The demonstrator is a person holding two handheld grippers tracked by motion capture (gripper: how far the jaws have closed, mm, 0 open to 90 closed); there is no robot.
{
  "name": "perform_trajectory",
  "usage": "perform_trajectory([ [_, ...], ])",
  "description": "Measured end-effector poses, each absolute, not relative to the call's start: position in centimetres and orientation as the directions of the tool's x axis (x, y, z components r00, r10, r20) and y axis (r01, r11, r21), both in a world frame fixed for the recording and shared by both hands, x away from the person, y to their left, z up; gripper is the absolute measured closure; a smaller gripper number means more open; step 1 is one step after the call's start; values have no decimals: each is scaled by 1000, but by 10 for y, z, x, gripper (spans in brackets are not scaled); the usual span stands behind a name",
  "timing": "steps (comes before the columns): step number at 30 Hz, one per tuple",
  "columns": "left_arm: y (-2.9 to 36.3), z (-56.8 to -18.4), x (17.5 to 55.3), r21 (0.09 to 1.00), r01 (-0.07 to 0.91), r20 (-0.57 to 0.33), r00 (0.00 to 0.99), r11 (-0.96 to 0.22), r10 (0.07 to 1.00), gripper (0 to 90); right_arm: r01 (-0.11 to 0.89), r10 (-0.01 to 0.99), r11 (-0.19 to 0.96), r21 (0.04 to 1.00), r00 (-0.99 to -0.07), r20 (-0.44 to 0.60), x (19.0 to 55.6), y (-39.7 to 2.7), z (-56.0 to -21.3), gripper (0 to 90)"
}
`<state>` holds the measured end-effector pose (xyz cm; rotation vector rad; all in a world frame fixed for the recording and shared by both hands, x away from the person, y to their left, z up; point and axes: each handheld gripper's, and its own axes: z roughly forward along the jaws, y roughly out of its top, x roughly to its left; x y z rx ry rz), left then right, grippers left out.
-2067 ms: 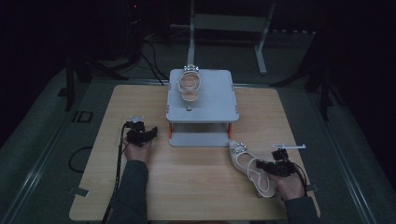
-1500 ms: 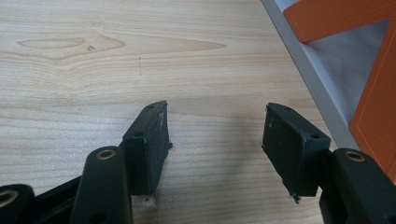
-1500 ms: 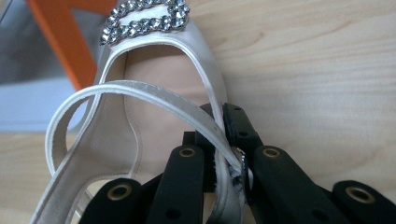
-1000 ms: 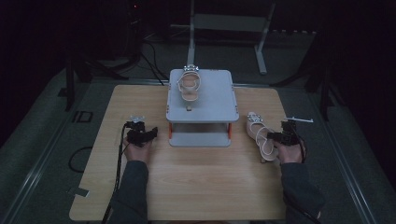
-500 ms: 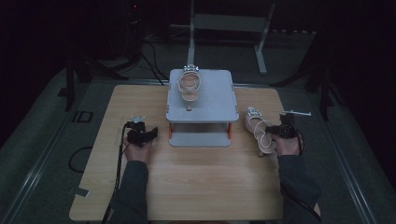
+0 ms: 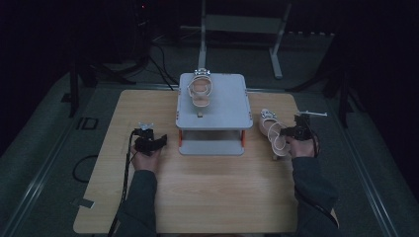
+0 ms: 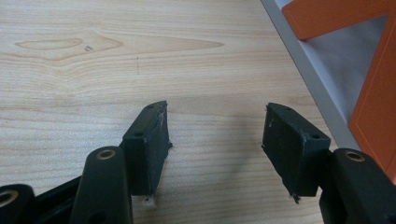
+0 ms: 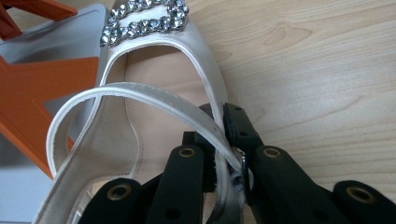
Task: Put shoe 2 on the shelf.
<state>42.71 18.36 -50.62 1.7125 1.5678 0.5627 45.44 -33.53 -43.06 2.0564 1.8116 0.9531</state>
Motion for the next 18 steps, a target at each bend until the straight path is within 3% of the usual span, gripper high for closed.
perform_trajectory([
  [18, 184, -506, 427, 757, 653, -157, 159, 16, 975, 412, 796, 940, -242, 555, 50, 337, 477, -333, -417, 857],
])
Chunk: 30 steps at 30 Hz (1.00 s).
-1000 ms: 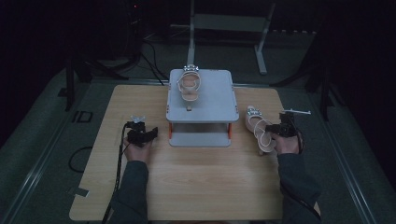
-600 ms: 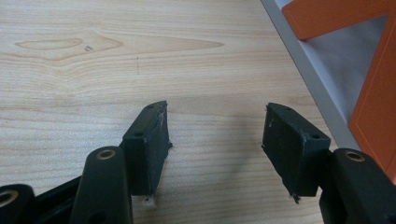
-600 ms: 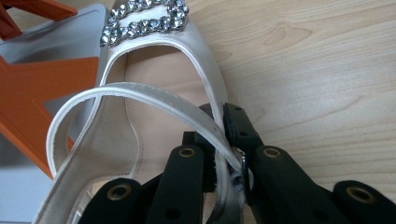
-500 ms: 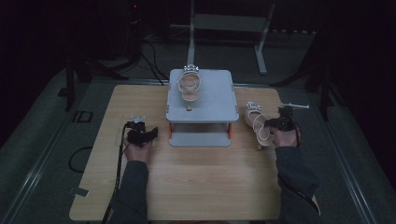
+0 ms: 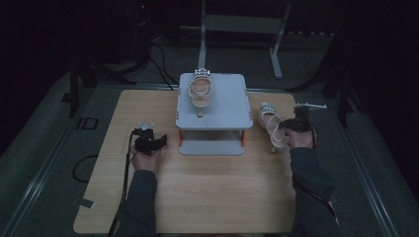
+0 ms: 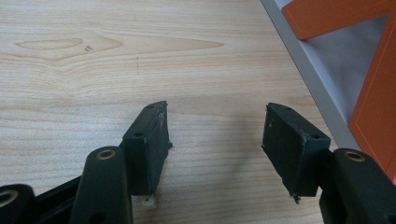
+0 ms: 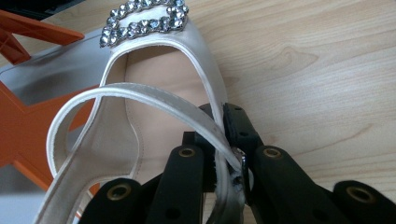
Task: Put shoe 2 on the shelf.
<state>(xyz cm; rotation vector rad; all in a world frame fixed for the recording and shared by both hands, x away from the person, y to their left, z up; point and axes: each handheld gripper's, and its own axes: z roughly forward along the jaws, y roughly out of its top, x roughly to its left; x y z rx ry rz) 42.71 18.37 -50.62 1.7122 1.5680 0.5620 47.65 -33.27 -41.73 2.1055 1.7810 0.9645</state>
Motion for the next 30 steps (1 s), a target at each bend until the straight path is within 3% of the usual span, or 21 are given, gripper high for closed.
perform_trajectory([
  [30, 183, -506, 427, 757, 654, -152, 162, 9, 975, 412, 797, 931, -269, 542, 70, 359, 489, -339, -403, 857],
])
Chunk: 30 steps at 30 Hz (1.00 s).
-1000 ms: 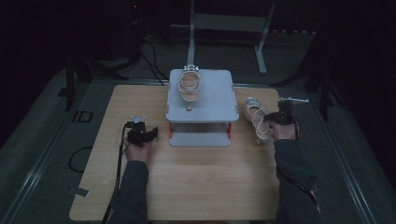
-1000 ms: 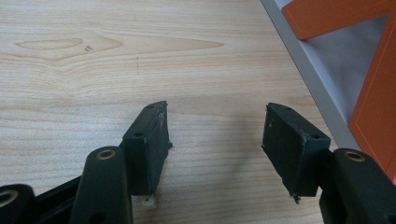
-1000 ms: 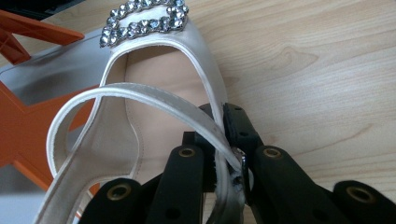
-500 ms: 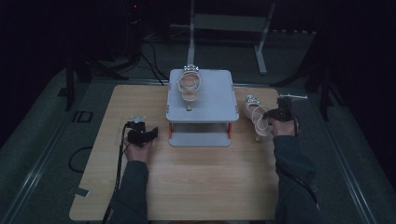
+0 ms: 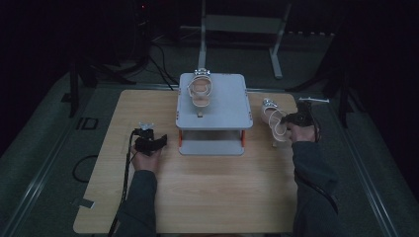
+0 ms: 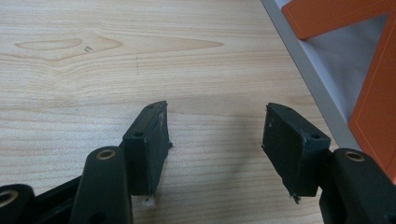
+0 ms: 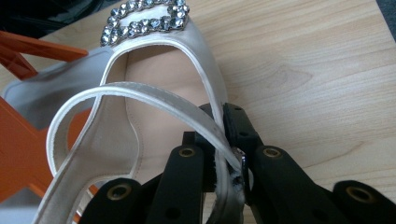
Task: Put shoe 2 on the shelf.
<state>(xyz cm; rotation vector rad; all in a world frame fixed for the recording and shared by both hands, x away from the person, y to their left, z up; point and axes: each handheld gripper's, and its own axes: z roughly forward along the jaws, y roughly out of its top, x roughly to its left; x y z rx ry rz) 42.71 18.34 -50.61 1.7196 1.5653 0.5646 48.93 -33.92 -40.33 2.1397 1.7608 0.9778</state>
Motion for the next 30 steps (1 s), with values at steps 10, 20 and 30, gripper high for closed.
perform_trajectory([
  [10, 183, -506, 427, 757, 654, -152, 162, 9, 975, 412, 785, 916, -293, 547, 66, 396, 491, -340, -390, 857],
  [20, 183, -506, 427, 756, 654, -151, 162, 8, 975, 412, 775, 906, -306, 552, 59, 420, 494, -336, -376, 857],
  [30, 183, -506, 427, 757, 654, -150, 162, 8, 975, 411, 769, 908, -295, 567, 42, 417, 498, -328, -357, 857],
])
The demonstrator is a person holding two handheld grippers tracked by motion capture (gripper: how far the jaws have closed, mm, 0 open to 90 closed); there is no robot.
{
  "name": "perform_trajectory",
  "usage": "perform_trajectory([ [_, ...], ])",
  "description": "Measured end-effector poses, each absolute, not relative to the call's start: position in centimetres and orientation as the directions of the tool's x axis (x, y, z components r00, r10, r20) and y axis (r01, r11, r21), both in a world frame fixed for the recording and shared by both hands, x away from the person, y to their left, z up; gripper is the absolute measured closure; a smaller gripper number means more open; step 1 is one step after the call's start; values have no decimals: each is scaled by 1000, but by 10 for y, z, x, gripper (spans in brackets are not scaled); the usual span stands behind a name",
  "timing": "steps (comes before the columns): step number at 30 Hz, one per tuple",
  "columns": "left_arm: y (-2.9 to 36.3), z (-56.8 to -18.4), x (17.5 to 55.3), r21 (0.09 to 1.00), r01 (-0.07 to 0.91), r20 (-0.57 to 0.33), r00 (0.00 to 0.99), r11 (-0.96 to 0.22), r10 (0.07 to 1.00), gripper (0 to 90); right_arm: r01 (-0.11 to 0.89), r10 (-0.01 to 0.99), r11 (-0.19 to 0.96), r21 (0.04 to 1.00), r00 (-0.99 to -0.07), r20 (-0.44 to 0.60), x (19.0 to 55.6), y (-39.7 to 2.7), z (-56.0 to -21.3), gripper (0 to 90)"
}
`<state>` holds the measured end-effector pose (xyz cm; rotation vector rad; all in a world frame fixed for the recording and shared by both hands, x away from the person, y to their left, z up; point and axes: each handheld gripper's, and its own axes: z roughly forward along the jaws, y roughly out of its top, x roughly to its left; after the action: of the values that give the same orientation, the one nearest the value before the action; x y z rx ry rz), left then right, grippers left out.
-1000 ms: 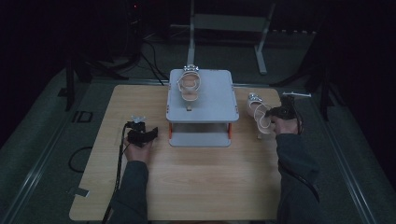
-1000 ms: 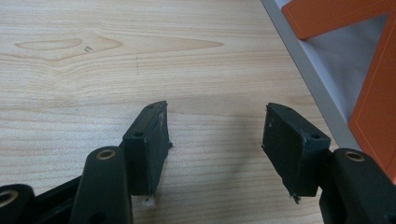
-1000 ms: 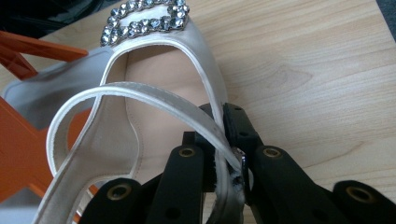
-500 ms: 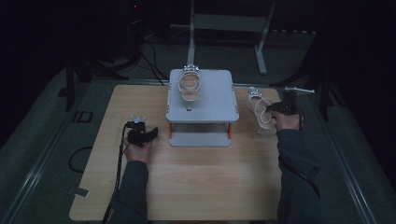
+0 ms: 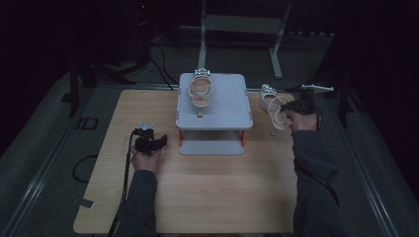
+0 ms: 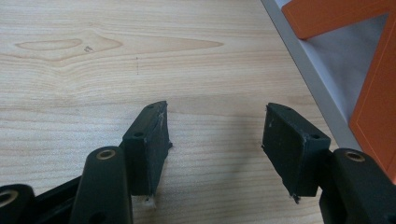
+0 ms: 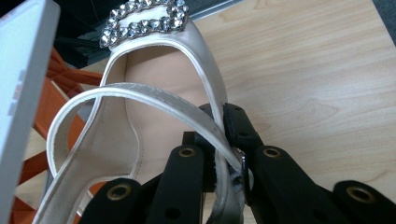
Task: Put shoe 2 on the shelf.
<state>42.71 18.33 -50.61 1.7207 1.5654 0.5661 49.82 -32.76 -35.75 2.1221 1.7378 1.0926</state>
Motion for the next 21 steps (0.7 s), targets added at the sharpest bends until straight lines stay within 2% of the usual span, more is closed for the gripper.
perform_trajectory([
  [21, 183, -506, 427, 757, 654, -150, 162, 7, 975, 412, 759, 919, -268, 593, 16, 394, 506, -308, -319, 856],
])
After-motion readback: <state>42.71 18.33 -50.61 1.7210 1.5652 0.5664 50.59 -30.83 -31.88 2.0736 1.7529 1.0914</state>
